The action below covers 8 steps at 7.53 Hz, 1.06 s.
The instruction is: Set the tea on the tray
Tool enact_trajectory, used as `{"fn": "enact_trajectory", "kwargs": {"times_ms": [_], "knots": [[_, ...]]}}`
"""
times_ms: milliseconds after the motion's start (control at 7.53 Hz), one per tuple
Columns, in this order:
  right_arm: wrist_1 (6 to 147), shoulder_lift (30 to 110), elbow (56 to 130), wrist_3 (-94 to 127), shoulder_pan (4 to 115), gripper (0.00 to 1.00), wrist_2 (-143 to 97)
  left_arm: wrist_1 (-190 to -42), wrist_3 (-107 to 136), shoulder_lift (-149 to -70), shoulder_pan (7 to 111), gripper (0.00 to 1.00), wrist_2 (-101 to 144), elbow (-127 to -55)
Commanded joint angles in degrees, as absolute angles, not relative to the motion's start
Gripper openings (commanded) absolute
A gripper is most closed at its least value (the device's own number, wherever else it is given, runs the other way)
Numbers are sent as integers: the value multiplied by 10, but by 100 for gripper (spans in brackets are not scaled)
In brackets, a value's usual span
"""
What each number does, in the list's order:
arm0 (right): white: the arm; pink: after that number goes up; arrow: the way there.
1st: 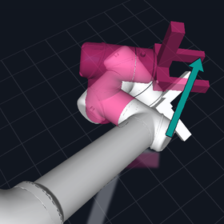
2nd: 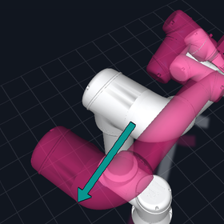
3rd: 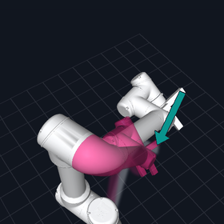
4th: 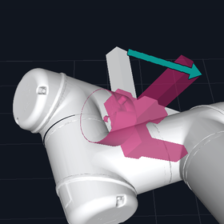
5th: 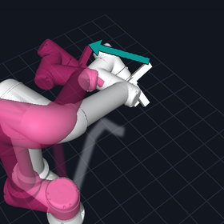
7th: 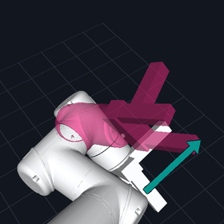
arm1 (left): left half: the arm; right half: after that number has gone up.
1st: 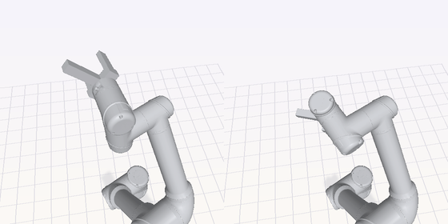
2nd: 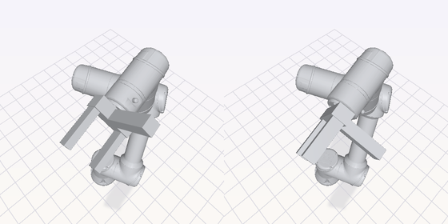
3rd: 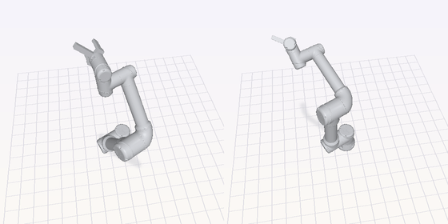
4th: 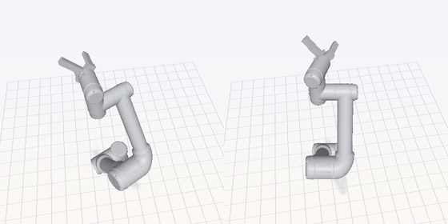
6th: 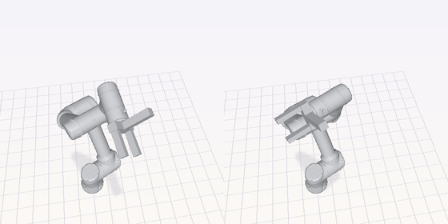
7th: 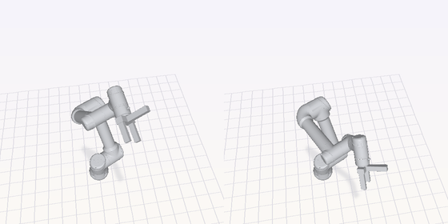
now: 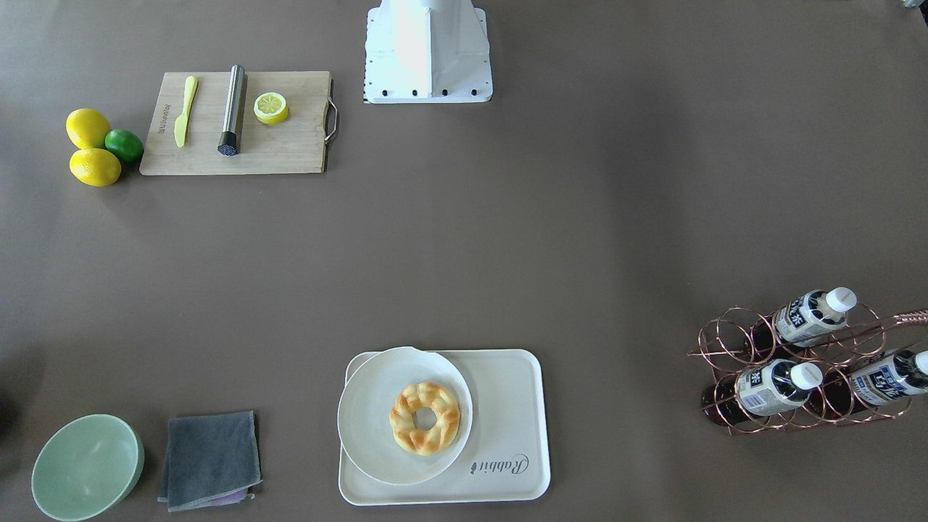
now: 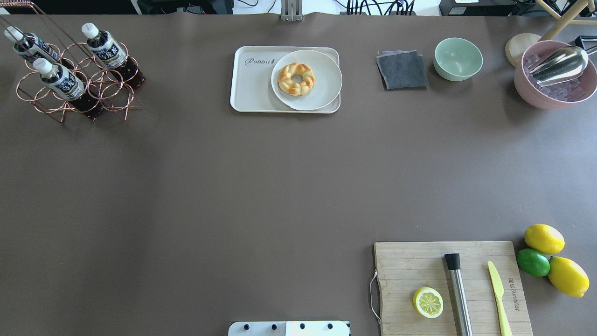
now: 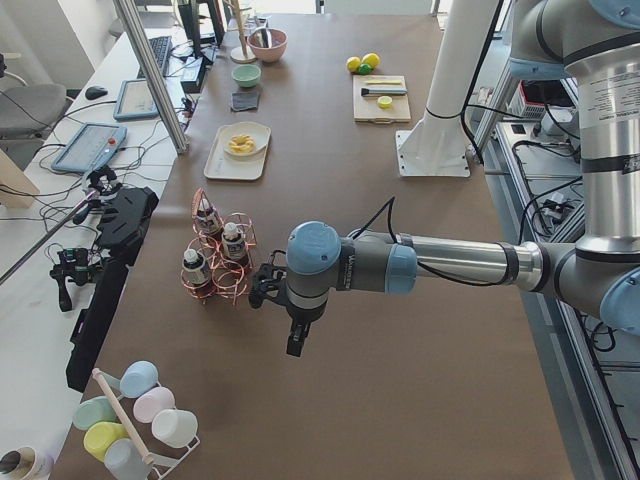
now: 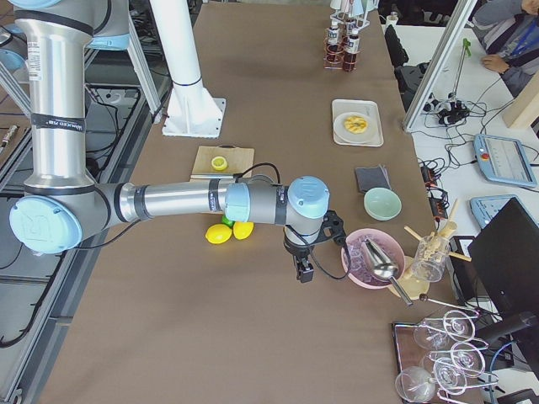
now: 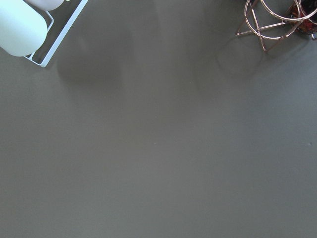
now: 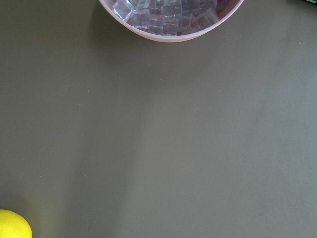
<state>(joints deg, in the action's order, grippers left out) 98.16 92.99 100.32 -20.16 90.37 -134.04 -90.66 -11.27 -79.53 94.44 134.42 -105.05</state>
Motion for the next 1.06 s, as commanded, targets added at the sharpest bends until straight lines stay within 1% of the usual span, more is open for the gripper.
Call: {"fn": "enact_trajectory", "kwargs": {"times_ms": [0, 930], "knots": [[980, 933, 1005, -199, 904, 100, -1353, -906, -113, -794, 945, 97, 1344, -1055], [978, 934, 1017, -197, 904, 100, -1344, -907, -114, -786, 955, 97, 1319, -1068]]}}
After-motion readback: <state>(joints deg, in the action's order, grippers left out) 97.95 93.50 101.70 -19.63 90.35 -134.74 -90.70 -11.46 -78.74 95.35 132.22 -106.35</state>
